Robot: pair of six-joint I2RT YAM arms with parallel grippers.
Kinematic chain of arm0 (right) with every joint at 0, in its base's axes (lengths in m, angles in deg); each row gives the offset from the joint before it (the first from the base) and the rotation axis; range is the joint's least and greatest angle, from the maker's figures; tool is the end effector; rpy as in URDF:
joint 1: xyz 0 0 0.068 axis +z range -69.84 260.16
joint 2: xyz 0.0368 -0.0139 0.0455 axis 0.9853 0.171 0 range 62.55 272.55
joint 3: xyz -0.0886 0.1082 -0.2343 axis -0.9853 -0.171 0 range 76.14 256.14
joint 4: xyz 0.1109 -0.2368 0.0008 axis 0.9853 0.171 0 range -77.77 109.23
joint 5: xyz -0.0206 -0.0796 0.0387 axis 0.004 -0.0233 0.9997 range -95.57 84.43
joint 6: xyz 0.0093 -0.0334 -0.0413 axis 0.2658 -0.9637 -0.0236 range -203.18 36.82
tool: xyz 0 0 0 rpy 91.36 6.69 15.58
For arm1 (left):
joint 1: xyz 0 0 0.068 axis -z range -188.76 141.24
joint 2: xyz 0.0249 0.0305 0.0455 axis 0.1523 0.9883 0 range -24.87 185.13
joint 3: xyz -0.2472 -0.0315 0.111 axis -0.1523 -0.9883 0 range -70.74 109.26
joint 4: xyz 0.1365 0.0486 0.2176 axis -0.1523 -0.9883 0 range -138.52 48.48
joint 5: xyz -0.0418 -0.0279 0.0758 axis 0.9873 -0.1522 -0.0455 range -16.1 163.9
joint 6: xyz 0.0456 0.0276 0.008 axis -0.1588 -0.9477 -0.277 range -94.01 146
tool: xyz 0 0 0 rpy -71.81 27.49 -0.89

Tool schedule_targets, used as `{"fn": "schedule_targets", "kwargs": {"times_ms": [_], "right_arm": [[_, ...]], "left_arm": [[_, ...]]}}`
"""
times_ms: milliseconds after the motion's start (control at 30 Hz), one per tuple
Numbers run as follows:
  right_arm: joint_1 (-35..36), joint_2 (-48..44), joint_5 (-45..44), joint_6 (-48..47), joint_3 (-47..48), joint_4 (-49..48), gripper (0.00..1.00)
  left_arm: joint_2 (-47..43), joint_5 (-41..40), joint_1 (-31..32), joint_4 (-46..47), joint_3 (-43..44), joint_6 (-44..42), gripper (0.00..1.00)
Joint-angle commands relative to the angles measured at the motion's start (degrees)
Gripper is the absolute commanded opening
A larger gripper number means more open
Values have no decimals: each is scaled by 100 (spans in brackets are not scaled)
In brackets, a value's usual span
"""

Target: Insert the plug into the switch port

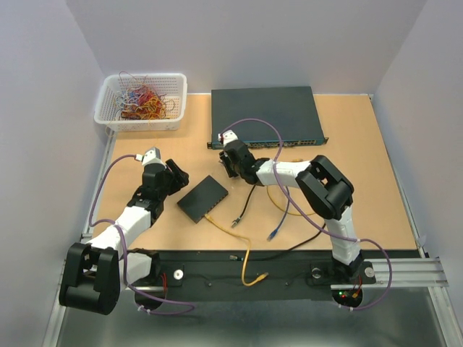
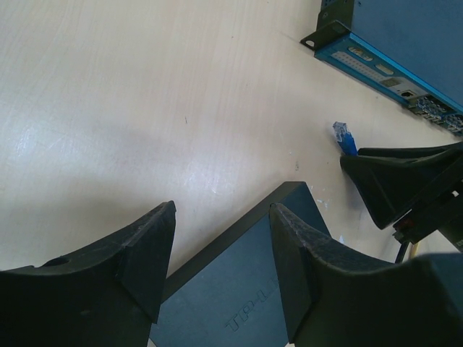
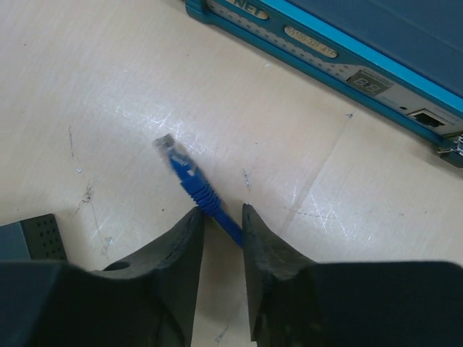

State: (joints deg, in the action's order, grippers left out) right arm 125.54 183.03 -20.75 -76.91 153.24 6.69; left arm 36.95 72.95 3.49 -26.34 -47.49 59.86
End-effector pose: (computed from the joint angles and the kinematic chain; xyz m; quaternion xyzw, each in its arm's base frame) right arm 0.3290 0.3201 0.1499 -0.2434 0.8584 0.0831 0.4439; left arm 0.2199 -0.0471 0.1969 -0.1612 0.8200 -0.2087 0.5079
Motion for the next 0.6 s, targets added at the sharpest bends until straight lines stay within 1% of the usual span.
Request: {"fn": "schedule_targets", "kwargs": {"times_ms": [0, 33, 67, 133, 167, 300, 500, 533, 567], "right_arm": [[-12, 282, 375, -46, -125, 115, 29], [-12, 282, 436, -55, -134, 106, 25], [-12, 256, 472, -98, -160, 62, 17], [-12, 212, 525, -108, -195, 18, 8], [-12, 134, 542, -125, -256, -34, 0], [-12, -156, 604, -152, -423, -202, 1], [-12, -745, 630, -187, -933, -509, 0], [-21, -937, 656, -178, -1012, -544, 0], [-12, -1026, 683, -187, -1126, -597, 0]], "left_arm": [[-91, -98, -30, 161, -13, -91, 65], [-91, -90, -30, 161, -13, -91, 65], [-91, -98, -30, 152, -13, -91, 65], [-91, -107, -30, 143, -4, -82, 65], [-83, -98, -30, 152, -4, -82, 65], [-74, -125, -30, 143, 13, -38, 64], [-109, 69, -30, 204, 92, 15, 62], [-161, 365, -30, 292, 101, 23, 61], [-310, 437, -30, 353, 101, 50, 61]]}}
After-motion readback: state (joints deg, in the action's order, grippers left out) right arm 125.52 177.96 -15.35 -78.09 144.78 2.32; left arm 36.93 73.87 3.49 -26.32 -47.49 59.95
